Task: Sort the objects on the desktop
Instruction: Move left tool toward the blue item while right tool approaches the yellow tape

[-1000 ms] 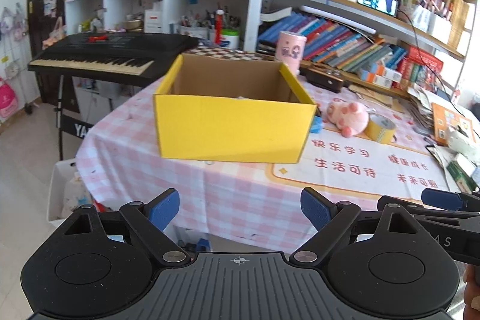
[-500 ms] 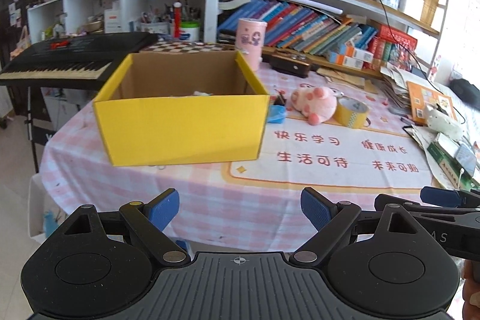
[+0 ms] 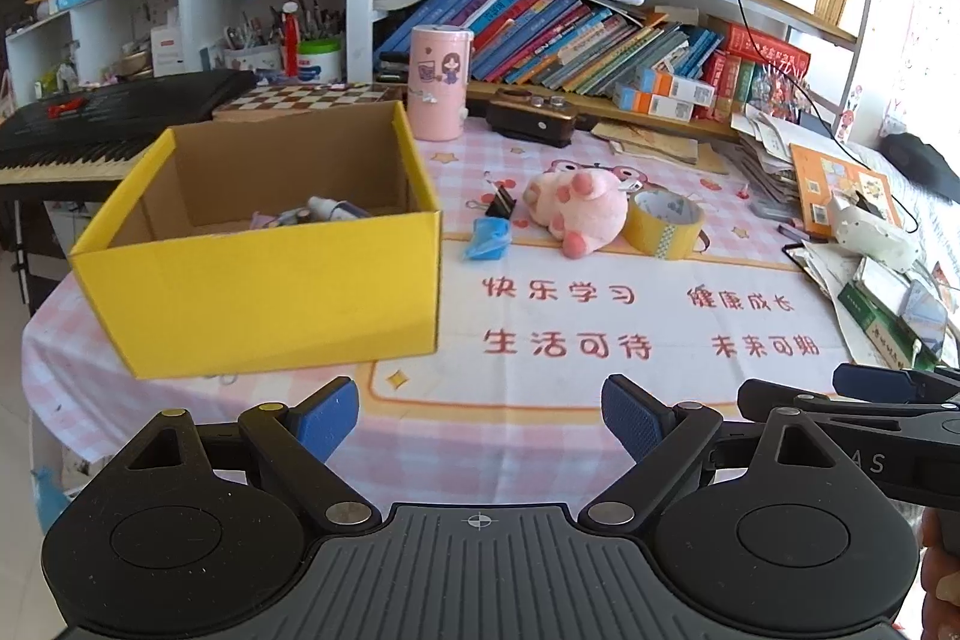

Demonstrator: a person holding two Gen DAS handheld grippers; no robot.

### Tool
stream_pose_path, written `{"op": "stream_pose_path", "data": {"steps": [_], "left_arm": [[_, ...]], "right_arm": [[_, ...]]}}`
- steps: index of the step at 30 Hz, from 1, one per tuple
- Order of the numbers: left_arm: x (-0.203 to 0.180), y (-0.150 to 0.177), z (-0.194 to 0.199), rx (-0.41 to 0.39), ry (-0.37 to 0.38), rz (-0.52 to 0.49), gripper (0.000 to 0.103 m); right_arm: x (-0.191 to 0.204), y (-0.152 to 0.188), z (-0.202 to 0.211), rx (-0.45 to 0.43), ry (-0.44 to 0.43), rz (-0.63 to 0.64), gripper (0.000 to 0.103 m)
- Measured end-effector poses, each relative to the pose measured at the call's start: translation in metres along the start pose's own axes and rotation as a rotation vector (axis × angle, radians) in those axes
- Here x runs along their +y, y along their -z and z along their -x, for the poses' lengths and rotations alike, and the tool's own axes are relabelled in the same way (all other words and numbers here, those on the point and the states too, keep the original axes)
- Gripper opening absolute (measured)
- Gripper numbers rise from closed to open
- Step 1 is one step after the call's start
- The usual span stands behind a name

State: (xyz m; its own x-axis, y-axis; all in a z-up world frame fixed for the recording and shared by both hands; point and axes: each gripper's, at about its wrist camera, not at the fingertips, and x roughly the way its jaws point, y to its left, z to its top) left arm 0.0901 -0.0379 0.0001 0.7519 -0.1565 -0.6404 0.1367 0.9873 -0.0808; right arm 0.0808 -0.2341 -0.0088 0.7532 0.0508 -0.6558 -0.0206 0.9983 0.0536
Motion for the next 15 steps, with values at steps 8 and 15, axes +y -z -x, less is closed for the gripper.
{"op": "stream_pose_path", "data": {"steps": [8,15], "left_arm": [[-0.024,-0.020,-0.029,0.012,0.001,0.003,0.091],[-0.049,-0.035,-0.054,0.024,0.008,0.006,0.091]], "right_arm": [[-0.026,-0.024,-0.027,0.017,-0.005,0.014,0.074],[-0.056,-0.043,-0.047,0.031,-0.004,0.020,0.074]]}}
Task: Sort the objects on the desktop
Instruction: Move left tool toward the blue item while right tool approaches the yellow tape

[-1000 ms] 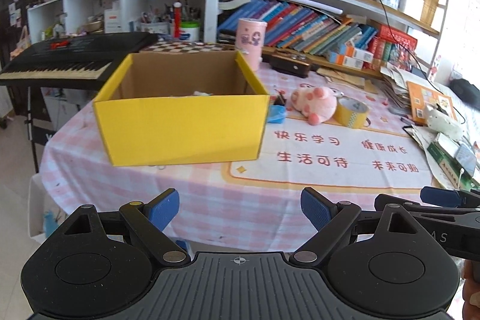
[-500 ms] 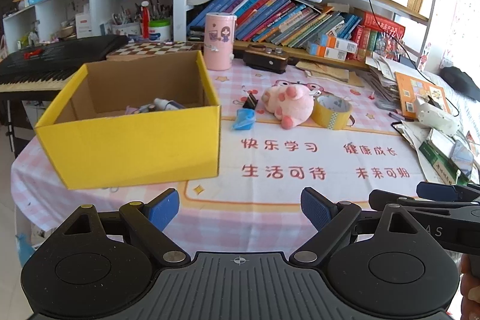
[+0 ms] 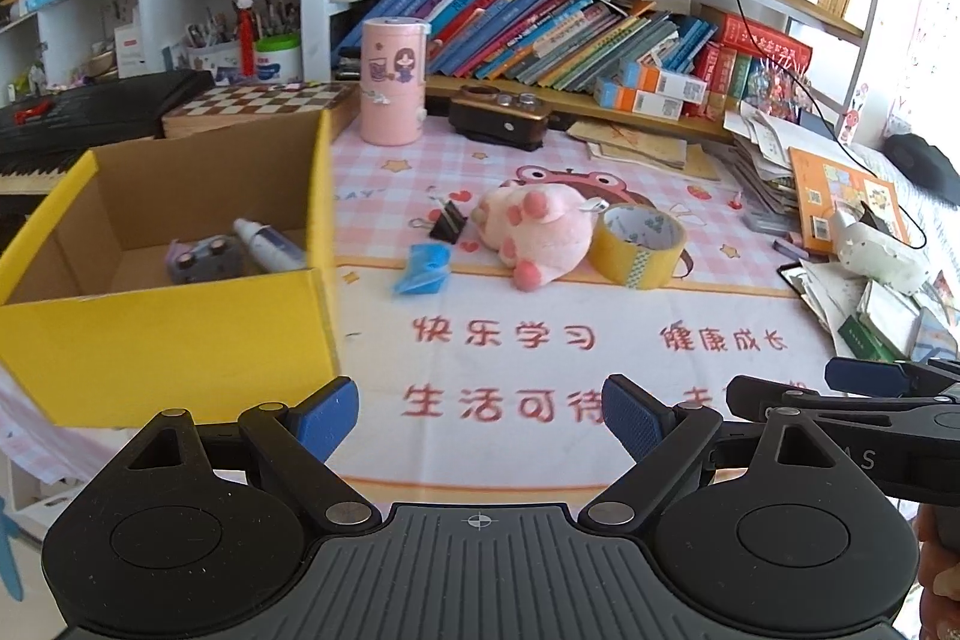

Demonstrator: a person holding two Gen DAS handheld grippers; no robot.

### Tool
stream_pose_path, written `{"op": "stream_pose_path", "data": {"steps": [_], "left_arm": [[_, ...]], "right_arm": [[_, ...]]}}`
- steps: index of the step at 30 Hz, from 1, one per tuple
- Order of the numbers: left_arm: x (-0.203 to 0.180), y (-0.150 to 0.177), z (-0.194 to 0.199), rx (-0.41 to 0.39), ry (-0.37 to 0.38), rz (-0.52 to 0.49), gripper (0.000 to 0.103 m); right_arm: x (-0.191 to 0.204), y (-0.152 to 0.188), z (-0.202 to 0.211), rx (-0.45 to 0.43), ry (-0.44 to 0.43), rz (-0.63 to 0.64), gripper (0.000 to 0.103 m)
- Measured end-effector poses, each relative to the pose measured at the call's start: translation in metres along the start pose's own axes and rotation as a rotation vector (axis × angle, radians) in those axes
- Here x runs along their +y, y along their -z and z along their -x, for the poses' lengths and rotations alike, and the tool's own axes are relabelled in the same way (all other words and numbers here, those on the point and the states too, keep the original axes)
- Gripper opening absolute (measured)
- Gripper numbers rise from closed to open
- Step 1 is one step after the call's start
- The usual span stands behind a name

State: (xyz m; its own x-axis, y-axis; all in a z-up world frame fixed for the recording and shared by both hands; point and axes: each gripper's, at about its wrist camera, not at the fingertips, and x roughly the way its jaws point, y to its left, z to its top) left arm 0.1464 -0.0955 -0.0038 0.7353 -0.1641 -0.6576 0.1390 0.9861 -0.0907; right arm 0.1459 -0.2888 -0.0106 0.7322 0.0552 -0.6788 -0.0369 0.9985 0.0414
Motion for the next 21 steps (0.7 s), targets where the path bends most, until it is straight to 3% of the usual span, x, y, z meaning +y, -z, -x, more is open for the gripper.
{"op": "stream_pose_path", "data": {"steps": [12,21], "left_arm": [[-0.038,-0.022,-0.035,0.016,-0.043,0.023,0.091],[-0.045,-0.034,-0.068,0.046,-0.137,0.044,0.091]], "right_arm": [[-0.046,-0.032,-0.042,0.033,-0.050,0.009,0.077],[-0.061,-0.053,-0.089,0.061,-0.115,0.053,0.081]]}}
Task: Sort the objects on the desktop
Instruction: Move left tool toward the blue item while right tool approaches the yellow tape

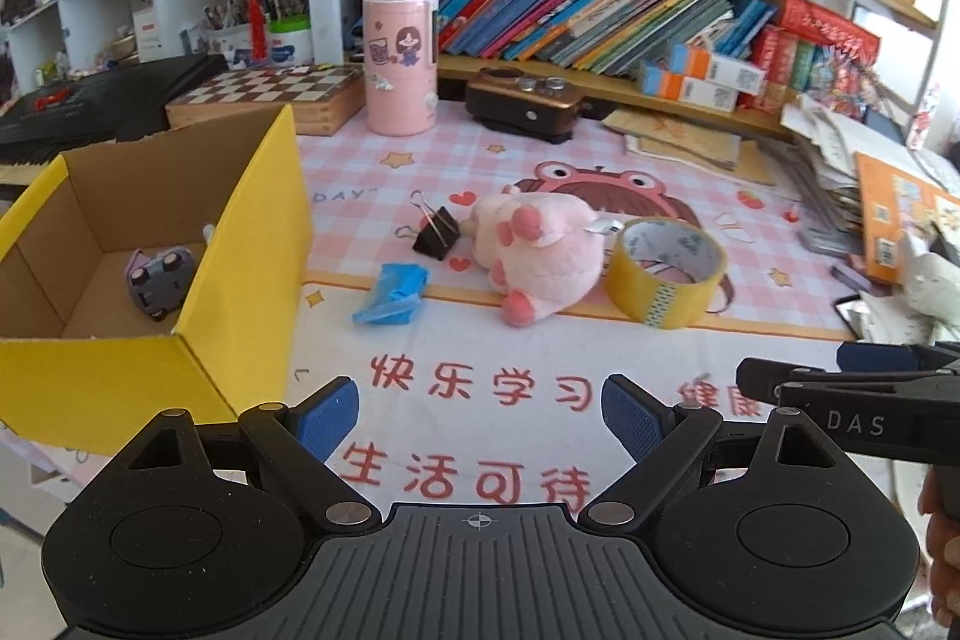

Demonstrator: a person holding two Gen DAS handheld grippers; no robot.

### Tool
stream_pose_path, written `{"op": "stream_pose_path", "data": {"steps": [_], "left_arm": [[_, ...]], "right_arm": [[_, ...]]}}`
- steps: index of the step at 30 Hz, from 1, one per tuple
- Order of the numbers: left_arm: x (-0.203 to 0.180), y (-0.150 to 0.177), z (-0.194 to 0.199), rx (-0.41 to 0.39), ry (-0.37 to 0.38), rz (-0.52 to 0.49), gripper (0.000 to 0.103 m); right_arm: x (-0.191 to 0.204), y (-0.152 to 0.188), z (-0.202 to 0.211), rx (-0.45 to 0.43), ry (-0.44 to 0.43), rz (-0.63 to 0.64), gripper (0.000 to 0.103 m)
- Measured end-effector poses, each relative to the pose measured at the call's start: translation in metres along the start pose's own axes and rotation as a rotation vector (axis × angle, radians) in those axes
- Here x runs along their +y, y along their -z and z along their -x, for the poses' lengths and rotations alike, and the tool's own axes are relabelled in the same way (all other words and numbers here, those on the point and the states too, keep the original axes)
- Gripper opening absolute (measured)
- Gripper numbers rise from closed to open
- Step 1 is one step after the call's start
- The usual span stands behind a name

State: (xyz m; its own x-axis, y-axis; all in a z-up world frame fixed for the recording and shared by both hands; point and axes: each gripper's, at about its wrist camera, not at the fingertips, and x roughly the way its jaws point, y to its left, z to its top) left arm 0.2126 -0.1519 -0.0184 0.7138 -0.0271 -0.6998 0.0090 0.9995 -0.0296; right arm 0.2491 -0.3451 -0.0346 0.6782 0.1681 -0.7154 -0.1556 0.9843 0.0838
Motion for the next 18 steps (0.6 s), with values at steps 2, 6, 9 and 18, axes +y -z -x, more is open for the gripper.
{"op": "stream_pose_path", "data": {"steps": [2,6,9,18], "left_arm": [[-0.001,-0.003,-0.009,0.003,-0.024,-0.003,0.090],[-0.002,-0.009,-0.026,0.013,-0.058,0.000,0.090],[-0.003,-0.013,-0.039,0.015,-0.077,-0.010,0.090],[0.000,-0.025,-0.075,0.031,-0.128,-0.023,0.089]], "right_arm": [[-0.002,-0.006,-0.010,0.002,-0.008,0.014,0.082],[-0.005,-0.016,-0.030,0.006,-0.015,0.038,0.084],[-0.006,-0.024,-0.045,0.010,-0.017,0.056,0.085],[-0.010,-0.037,-0.084,0.033,-0.033,0.078,0.086]]}}
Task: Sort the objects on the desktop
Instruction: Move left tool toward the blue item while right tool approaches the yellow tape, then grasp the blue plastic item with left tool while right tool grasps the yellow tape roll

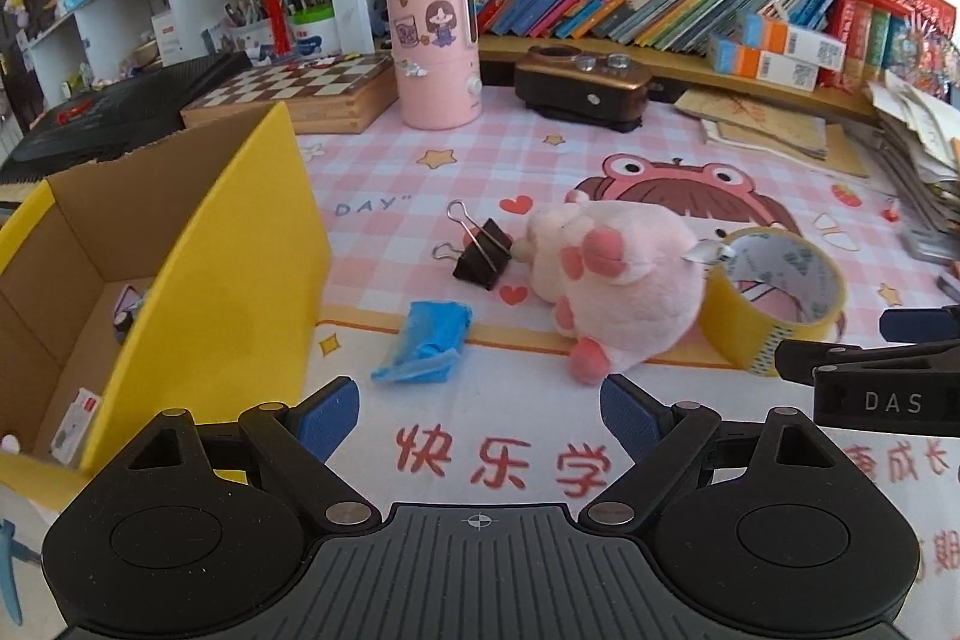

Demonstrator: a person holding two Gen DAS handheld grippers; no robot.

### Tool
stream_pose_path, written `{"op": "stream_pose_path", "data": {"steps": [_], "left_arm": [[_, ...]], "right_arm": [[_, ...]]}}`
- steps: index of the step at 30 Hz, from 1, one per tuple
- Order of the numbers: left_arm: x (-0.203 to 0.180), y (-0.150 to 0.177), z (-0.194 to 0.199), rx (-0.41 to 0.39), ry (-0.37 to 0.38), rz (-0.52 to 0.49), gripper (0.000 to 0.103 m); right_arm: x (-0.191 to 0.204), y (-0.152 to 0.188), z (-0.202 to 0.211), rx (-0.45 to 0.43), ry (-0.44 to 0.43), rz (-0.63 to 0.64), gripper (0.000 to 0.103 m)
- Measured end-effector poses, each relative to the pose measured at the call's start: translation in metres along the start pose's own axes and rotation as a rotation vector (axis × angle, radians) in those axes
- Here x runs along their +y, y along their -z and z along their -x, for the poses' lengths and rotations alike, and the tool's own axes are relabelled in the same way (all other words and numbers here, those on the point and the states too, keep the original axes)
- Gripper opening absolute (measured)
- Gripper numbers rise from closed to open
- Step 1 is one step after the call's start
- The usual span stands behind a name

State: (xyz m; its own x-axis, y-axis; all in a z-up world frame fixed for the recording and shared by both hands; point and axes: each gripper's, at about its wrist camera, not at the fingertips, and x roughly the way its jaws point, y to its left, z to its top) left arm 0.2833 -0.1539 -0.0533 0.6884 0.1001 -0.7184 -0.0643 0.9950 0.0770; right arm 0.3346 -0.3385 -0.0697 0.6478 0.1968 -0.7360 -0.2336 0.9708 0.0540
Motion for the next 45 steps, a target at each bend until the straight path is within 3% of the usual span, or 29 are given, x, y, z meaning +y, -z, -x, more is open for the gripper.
{"op": "stream_pose_path", "data": {"steps": [4,6,7,12,23,27,30,33,45], "left_arm": [[-0.001,-0.004,-0.017,0.017,-0.028,-0.011,0.089],[0.001,-0.005,-0.025,0.024,-0.040,-0.001,0.088],[0.001,-0.006,-0.030,0.031,-0.047,0.004,0.087],[0.005,-0.010,-0.047,0.051,-0.057,0.029,0.073],[0.012,-0.017,-0.072,0.046,-0.098,0.051,0.055],[0.011,-0.018,-0.071,0.045,-0.062,0.055,0.036],[0.011,-0.019,-0.071,0.055,-0.049,0.071,0.029],[0.012,-0.018,-0.068,0.062,-0.031,0.092,0.027],[0.012,-0.026,-0.025,-0.016,0.045,0.135,0.027]], "right_arm": [[0.003,-0.005,-0.015,0.014,-0.016,0.016,0.089],[0.006,-0.007,-0.020,0.013,-0.013,0.025,0.101],[0.006,-0.008,-0.022,0.005,-0.015,0.028,0.102],[0.012,-0.014,-0.034,0.000,-0.013,0.051,0.102],[0.012,-0.016,-0.050,0.001,-0.011,0.075,0.102],[0.011,-0.016,-0.053,0.000,-0.003,0.073,0.101],[0.008,-0.016,-0.055,0.004,0.004,0.064,0.098],[0.007,-0.015,-0.054,0.002,-0.006,0.061,0.090],[0.002,-0.015,-0.035,-0.016,-0.005,0.005,0.090]]}}
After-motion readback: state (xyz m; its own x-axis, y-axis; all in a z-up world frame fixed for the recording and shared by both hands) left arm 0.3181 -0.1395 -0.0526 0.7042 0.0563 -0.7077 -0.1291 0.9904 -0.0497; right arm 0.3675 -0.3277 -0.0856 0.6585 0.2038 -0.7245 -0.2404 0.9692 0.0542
